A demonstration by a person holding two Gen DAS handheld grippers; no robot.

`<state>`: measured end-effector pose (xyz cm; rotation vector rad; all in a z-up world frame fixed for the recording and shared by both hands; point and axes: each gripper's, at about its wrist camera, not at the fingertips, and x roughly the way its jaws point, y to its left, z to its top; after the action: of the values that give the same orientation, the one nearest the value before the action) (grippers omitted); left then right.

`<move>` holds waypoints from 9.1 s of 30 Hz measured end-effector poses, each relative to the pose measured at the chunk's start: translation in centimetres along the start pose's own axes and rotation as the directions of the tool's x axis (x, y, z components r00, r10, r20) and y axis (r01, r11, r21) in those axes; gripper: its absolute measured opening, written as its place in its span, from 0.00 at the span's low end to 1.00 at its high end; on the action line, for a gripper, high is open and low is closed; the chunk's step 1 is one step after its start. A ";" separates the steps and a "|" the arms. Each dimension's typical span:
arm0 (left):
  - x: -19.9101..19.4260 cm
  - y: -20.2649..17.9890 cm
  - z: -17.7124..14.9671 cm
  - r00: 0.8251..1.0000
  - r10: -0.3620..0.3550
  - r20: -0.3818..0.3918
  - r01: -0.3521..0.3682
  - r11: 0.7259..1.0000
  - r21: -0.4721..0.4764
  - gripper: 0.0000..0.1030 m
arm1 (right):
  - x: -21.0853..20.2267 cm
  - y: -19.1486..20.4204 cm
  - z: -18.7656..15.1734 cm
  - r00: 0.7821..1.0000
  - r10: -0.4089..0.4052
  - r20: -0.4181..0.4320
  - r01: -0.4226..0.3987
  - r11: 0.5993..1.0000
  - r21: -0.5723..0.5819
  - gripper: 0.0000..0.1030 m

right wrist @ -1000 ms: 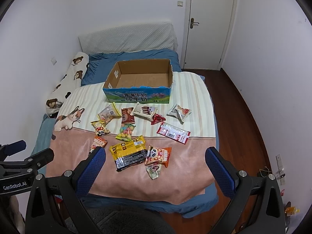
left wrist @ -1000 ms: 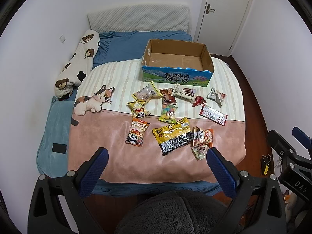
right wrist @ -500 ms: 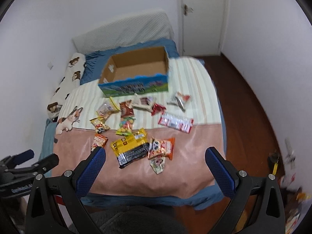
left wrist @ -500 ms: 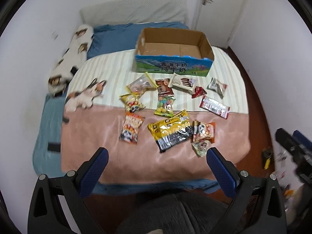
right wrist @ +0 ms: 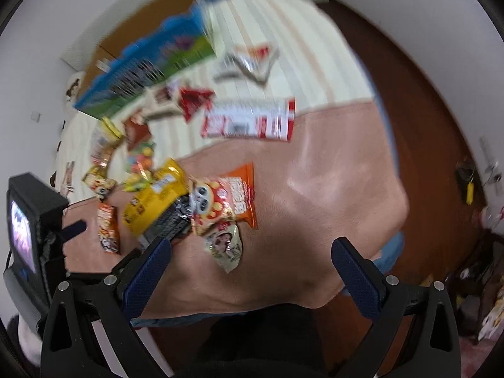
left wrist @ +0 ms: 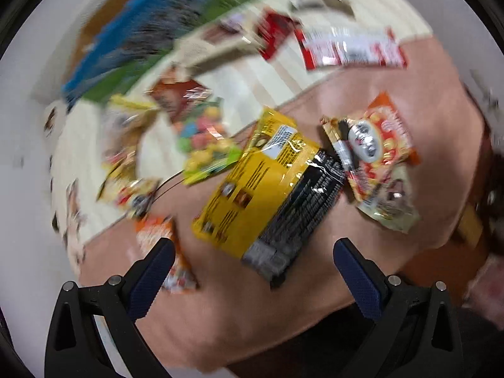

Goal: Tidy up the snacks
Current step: 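Grasp the yellow-black seed bag with left tool while right tool grasps orange CUICUIJIAO bag, then carry both bags into the cardboard box and open both tools, then grasp the orange panda seed bag with left tool while right tool grasps Franzzi pack, then carry both packs into the box, release them, and lift both tools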

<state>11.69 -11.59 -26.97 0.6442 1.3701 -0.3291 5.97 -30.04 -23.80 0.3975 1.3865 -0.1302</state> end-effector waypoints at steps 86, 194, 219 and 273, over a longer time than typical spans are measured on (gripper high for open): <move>17.0 18.1 -10.1 0.921 -0.377 -0.094 0.251 0.762 -0.597 0.88 | 13.7 10.6 4.3 0.988 0.002 -0.156 -0.007 0.999 -0.031 0.81; -7.0 29.3 -5.0 0.940 -0.068 0.334 0.268 0.754 -0.600 0.97 | -0.3 26.6 18.7 0.990 0.126 0.065 -0.087 0.903 -0.421 0.92; 5.6 23.3 -20.3 0.986 -0.160 0.047 0.127 0.538 -0.833 0.97 | 13.7 27.6 12.4 0.968 -0.144 -0.204 -0.032 0.736 -0.676 0.89; 2.6 17.0 -21.2 0.939 -0.316 0.133 0.327 0.705 -0.629 0.51 | 7.3 14.7 0.9 0.982 0.111 -0.154 -0.148 0.956 -0.253 0.60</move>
<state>5.00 14.85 -26.90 -0.1862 1.4641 -0.1142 12.86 -15.70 -27.92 0.2775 1.4873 0.1931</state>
